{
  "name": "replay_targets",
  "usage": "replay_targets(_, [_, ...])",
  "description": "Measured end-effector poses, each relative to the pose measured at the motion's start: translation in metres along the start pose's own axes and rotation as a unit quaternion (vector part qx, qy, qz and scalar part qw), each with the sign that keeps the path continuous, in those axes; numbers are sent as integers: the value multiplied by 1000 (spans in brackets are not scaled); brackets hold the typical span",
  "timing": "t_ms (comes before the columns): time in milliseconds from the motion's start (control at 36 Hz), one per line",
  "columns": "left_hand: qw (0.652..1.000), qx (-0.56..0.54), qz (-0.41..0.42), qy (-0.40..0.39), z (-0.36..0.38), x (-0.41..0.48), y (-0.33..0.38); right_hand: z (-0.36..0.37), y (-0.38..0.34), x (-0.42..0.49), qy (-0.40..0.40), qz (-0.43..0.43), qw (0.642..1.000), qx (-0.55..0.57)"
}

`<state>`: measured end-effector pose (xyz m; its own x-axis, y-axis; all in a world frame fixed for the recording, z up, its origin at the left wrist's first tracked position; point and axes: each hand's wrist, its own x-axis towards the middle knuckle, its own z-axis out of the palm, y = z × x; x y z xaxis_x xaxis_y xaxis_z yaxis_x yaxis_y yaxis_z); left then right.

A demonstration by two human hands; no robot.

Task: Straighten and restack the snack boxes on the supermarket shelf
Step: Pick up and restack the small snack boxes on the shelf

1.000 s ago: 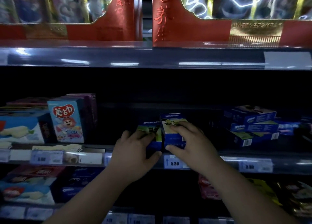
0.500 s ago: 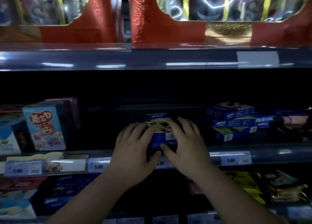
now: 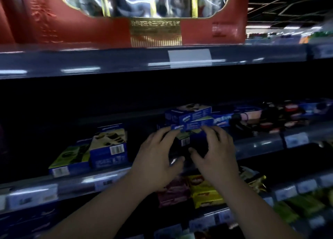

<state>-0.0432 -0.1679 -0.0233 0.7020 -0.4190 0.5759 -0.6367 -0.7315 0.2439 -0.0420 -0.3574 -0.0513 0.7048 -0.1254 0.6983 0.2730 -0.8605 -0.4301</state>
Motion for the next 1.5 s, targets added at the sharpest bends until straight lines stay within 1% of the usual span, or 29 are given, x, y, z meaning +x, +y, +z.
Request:
replay_targets(83, [994,-87,-66,-6,13,20,8,-6,21,9,-20,-4,1000,15])
replay_targets(167, [978,-158,-134,-5,24,39,10,-11,37,27,-36,-21,999,31])
replay_targets(278, [957,-213,-199,2,34,60,11,-12,51,57,-85,-11,995,57])
replay_targets(361, [947,-230,-225,6,37,70,14,-8,56,76,-132,4,985,107])
replay_targets(417, [945,-238,-226,6,39,76,14,-5,58,87,-162,9,979,123])
replay_targets(472, [945,-236,-226,4,40,81,15,-1,59,96,-194,16,975,109])
replay_targets(556, [944,-239,-228,-1,43,86,14,2,62,107,-236,45,963,123])
replay_targets(694, [943,-235,-234,-5,47,88,11,9,70,122,-243,50,955,162])
replay_targets(778, [936,-255,-244,19,46,85,13,10,73,117,-208,33,958,193])
replay_targets(861, [921,-300,-239,65,45,80,17,5,75,103,-141,-2,960,240])
replay_targets(944, [893,-358,-231,144,43,80,22,-3,73,87,-91,-29,957,274])
replay_targets(1083, [817,-431,-236,301,31,89,32,-9,69,62,-94,-74,947,298])
replay_targets(1139, [796,-438,-249,335,25,91,33,-10,69,57,-101,-91,943,304])
replay_targets(1167, [792,-436,-256,343,22,91,33,-11,70,56,-99,-97,944,301])
replay_targets(1250, [795,-418,-266,350,15,89,35,-16,69,58,-95,-103,950,281])
replay_targets(1306, [795,-419,-268,348,11,87,37,-23,67,61,-106,-112,952,265])
replay_targets(1389, [805,-407,-272,334,6,81,34,-31,59,62,-153,-152,946,243])
replay_targets(1472, [812,-425,-267,299,1,75,32,-35,45,57,-219,-207,931,205])
replay_targets(1500, [814,-429,-266,288,1,73,32,-33,40,54,-228,-223,926,203])
